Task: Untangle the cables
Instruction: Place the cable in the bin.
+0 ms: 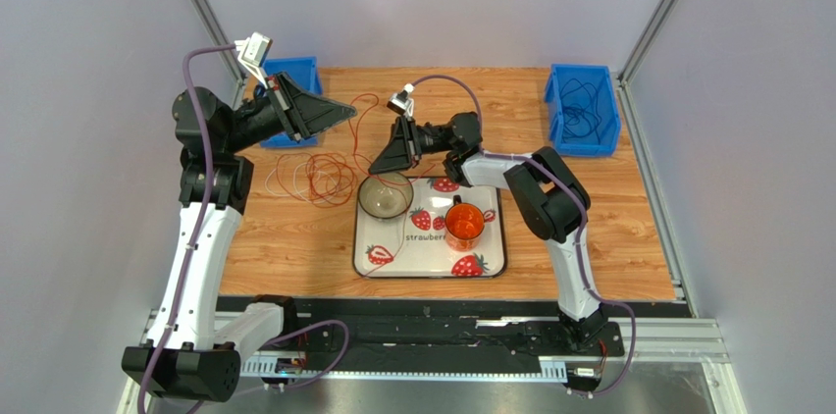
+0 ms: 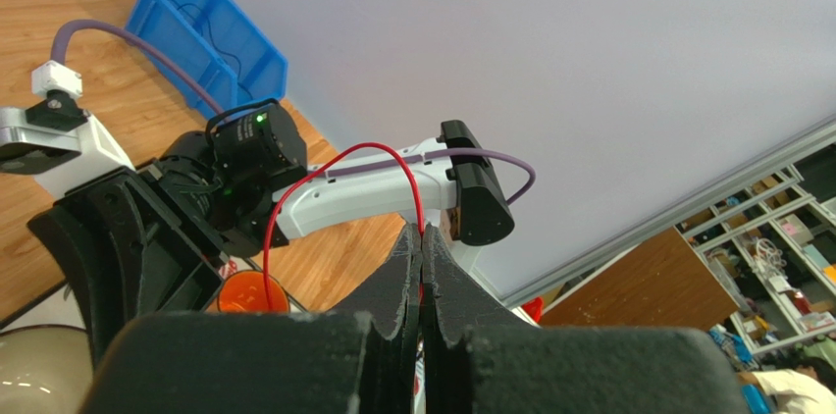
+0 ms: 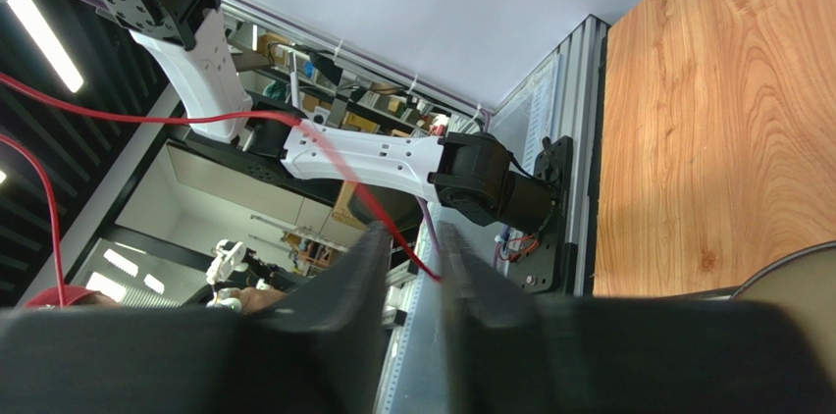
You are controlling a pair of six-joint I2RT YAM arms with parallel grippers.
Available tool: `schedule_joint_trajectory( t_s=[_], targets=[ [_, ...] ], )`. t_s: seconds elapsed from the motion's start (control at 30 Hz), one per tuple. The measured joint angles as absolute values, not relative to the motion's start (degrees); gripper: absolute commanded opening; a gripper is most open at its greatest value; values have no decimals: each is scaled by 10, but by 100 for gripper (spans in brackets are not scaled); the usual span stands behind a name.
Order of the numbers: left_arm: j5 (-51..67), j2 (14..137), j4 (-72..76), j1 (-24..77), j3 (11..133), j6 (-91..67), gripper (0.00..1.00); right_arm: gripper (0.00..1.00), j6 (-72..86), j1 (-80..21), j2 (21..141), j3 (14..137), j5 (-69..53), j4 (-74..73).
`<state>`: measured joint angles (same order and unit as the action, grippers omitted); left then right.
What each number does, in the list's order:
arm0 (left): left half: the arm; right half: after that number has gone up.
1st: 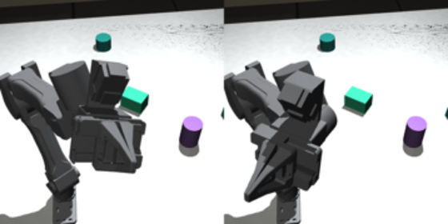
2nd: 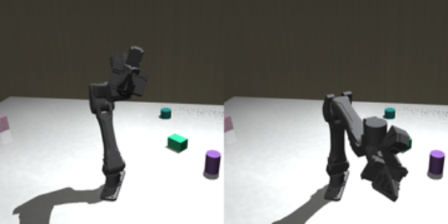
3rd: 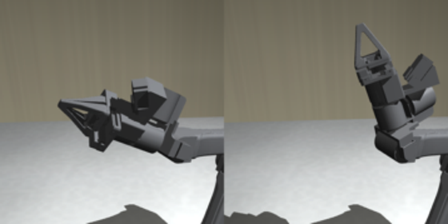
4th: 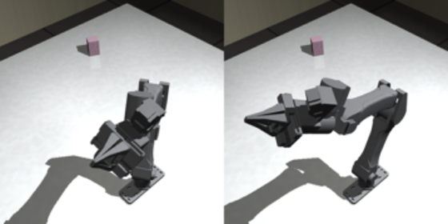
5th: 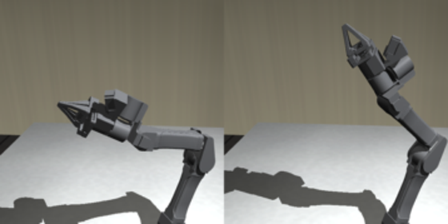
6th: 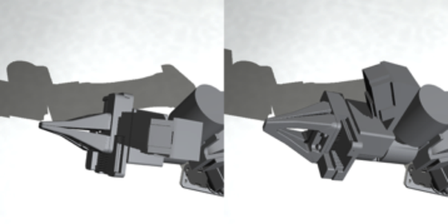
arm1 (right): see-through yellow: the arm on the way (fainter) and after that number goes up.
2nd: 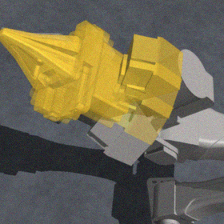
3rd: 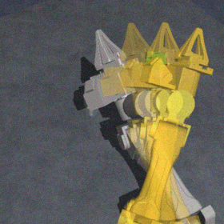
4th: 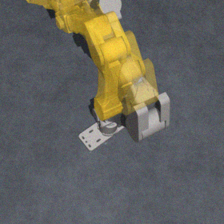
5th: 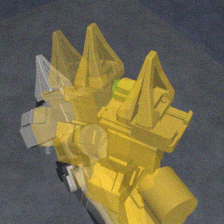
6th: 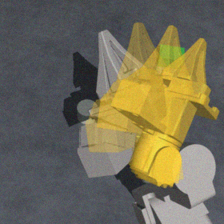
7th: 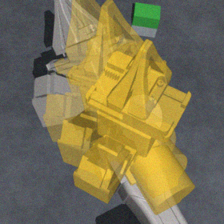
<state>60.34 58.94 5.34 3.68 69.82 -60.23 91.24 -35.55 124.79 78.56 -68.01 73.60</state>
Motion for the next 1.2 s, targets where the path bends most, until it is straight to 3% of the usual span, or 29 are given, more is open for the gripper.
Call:
schedule_joint_trajectory(
  t_s=[0.07,0.17,0.5,0.77,0.83,0.87,0.9,1.0,1.2],
  targets=[
    [603,590,53,37,698,-601,0,6,910,-357,1244,786,-680,736],
    [603,590,53,37,698,-601,0,0,910,-358,1239,786,-679,736],
    [604,585,50,37,698,-601,0,0,915,-359,1204,768,-663,736],
    [613,549,44,37,689,-598,0,0,904,-346,1111,791,-635,723],
    [615,542,44,37,686,-596,0,0,857,-341,1074,805,-634,665],
    [623,534,43,37,679,-591,0,0,728,-336,1006,840,-619,491],
    [623,534,43,37,679,-591,0,0,728,-336,1006,840,-619,491],
    [630,529,42,37,667,-582,0,0,555,-334,956,909,-575,254],
    [637,526,41,38,626,-574,0,0,391,-315,888,971,-480,11]
  ],
)
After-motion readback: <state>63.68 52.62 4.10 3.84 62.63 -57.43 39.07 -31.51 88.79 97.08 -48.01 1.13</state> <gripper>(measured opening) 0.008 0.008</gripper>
